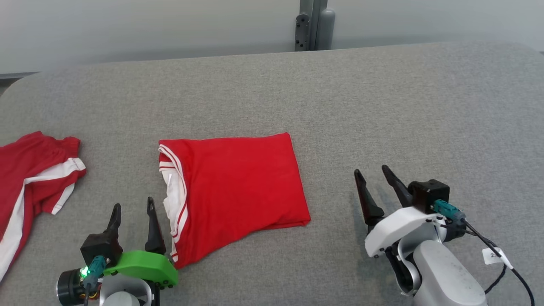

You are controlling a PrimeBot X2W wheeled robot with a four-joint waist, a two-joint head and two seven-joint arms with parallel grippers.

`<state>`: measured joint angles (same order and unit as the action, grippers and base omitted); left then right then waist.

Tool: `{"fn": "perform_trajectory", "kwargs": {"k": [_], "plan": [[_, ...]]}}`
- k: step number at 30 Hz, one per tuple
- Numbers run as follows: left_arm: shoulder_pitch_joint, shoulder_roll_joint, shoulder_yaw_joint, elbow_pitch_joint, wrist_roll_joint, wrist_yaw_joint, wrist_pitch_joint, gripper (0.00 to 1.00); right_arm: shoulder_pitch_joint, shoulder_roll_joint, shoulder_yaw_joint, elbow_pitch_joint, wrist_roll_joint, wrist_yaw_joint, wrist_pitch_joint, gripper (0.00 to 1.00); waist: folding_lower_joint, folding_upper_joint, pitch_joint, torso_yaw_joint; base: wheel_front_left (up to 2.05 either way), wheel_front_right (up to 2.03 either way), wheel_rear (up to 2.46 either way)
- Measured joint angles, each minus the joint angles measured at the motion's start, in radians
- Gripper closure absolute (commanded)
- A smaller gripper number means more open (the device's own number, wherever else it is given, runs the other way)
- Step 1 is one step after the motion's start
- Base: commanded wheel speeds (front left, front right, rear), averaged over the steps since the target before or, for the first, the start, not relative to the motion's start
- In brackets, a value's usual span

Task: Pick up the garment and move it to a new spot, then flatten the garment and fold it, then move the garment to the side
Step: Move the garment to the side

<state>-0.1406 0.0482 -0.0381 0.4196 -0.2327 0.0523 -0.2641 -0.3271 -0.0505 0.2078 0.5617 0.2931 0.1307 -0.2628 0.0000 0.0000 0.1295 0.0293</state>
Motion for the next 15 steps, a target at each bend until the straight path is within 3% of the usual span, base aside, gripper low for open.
{"fn": "perform_trajectory", "kwargs": {"k": [8,15], "plan": [[-0.004,0.0,-0.055,0.0,-0.013,0.002,0.0,0.0,-0.077,0.0,0.121,0.096,0.074,0.0,0.0,0.0,0.0,0.0,0.023,0.072,0.0,0.0,0.0],[-0.013,0.0,-0.083,-0.005,-0.039,0.009,0.0,0.0,-0.143,0.001,0.138,0.199,0.074,0.0,0.0,0.0,0.0,0.0,0.039,0.156,0.0,0.0,0.0]]}}
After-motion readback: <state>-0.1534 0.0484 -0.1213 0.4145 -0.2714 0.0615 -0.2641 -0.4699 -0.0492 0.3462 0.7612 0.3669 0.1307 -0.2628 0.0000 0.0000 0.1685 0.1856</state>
